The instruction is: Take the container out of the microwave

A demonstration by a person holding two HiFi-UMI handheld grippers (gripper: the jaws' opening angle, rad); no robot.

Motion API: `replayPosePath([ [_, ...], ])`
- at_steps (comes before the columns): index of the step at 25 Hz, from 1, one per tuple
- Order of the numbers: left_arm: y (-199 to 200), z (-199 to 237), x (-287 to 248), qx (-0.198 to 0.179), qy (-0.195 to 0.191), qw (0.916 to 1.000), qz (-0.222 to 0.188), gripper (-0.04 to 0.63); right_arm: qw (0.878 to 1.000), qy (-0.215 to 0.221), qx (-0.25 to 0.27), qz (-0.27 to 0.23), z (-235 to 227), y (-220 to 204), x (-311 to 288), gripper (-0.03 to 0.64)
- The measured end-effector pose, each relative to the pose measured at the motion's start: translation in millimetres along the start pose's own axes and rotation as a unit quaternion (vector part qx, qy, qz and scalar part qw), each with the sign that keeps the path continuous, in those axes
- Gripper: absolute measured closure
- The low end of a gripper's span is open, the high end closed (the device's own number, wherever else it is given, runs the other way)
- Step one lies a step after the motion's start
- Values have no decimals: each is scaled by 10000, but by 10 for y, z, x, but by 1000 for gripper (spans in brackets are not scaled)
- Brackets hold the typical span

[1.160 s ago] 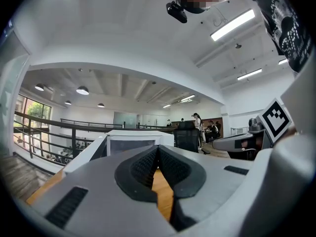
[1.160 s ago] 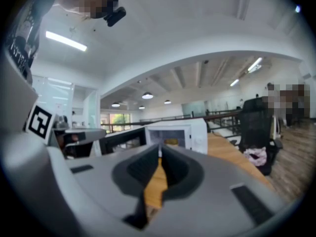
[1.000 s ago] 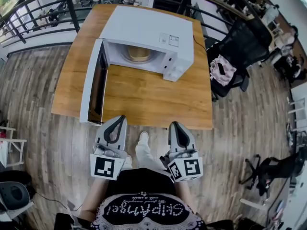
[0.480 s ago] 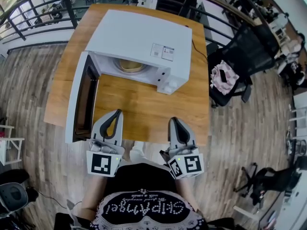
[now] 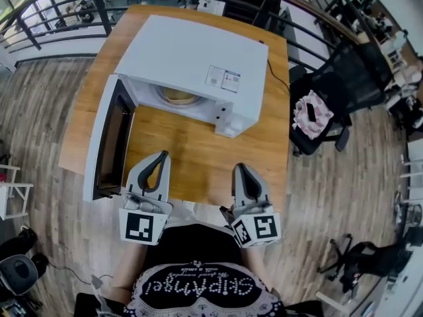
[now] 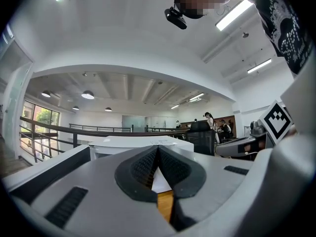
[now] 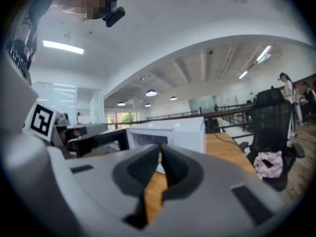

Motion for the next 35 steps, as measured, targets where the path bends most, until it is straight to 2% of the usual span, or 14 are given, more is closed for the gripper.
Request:
replayPosePath([
  [8,53,77,-14,-10,-45,10000,-70,568,10000,-60,6,-14,46,28,-22,577],
  [23,204,503,-75,-30,-157,9997,-194,568,9997,-188,-36,-158,329,164,-330,577],
  [35,222,620,-115,-54,-272,9995,-130,568,9994,-285,-44,-171,392,207,-412,577],
])
Point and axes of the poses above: the fingertips, and each gripper's own axes: x backward along the fingers, z to its left, y out of its top, the point moved 4 cm from there along x, backward along the fingers
